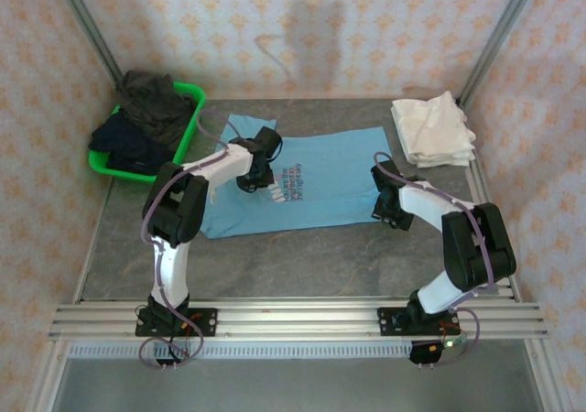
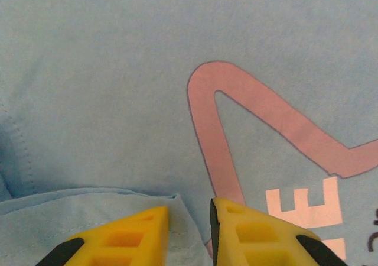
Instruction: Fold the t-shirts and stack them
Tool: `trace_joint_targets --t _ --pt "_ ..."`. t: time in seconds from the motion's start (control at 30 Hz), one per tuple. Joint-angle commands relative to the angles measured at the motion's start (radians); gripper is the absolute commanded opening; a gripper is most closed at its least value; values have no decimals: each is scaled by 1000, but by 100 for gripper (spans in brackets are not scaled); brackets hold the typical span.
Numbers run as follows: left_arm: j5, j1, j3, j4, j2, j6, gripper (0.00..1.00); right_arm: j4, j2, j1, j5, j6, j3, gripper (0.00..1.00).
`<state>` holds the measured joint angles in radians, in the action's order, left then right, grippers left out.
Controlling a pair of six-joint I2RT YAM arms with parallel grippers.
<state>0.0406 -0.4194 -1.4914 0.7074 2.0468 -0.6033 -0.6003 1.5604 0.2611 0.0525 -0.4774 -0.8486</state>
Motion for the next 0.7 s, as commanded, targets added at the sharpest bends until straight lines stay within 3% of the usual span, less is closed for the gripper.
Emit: trace_joint_targets --t 0.0,0.13,0.37,0.67 --pt "59 -9 -23 70 10 -6 26 -3 -10 2 28 5 8 59" --pt "79 -8 -24 80 18 -12 28 -4 -13 3 35 6 9 59" --pt "76 -10 -53 83 21 4 0 -6 -19 3 41 3 14 58" --pt "281 -144 -208 107 29 203 0 -8 -38 3 36 0 23 58"
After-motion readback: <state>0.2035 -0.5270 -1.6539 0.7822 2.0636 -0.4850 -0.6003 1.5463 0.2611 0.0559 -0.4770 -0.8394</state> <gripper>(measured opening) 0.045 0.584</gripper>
